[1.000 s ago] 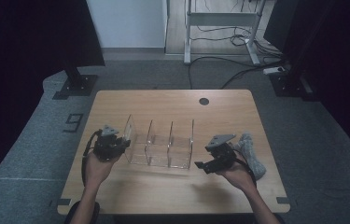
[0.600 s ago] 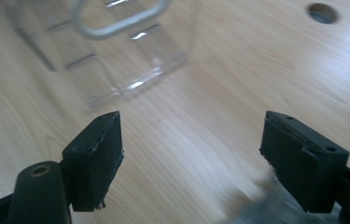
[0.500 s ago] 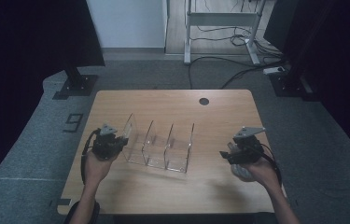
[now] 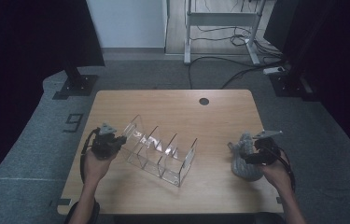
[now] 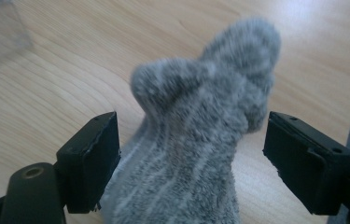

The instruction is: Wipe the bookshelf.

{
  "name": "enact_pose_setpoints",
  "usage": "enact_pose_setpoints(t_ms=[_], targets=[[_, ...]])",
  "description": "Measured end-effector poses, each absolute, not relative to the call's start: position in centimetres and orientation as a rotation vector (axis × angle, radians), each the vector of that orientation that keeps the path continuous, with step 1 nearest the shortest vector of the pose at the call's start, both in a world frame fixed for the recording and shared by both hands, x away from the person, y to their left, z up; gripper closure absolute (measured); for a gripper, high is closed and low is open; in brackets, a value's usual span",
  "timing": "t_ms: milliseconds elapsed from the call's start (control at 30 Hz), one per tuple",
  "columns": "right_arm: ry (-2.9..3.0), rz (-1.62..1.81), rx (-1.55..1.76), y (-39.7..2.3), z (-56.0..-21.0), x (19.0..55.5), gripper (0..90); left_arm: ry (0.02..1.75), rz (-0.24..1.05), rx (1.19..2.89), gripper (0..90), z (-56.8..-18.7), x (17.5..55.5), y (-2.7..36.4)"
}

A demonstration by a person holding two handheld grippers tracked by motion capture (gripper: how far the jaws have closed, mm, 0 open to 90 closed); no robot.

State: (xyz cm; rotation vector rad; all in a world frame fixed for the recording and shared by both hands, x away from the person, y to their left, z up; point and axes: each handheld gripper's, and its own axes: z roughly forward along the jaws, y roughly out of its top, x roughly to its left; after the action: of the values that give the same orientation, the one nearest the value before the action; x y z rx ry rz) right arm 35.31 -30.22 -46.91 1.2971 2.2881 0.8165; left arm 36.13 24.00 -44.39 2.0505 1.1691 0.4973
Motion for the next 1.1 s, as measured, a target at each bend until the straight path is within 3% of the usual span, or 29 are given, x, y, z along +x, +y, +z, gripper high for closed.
enact_pose_setpoints(t_ms=[233,467,600,1100], targets=[[2.272,0.774,1.389,-30.4,-49.3,36.4,26.5,1.160,0.504,2.047,85.1,-44.5,36.1,24.1],[2.297,0.760,1.442,-30.1,-51.3,37.0,53.0,1.150,0.510,2.039,85.1,-44.6,36.1,24.2],[2.313,0.745,1.449,-30.2,-51.4,37.0,63.0,1.142,0.515,2.044,85.1,-44.6,36.1,24.2],[2.313,0.858,1.320,-28.7,-48.1,35.1,64.5,1.141,0.513,2.047,84.8,-44.6,36.3,24.2]])
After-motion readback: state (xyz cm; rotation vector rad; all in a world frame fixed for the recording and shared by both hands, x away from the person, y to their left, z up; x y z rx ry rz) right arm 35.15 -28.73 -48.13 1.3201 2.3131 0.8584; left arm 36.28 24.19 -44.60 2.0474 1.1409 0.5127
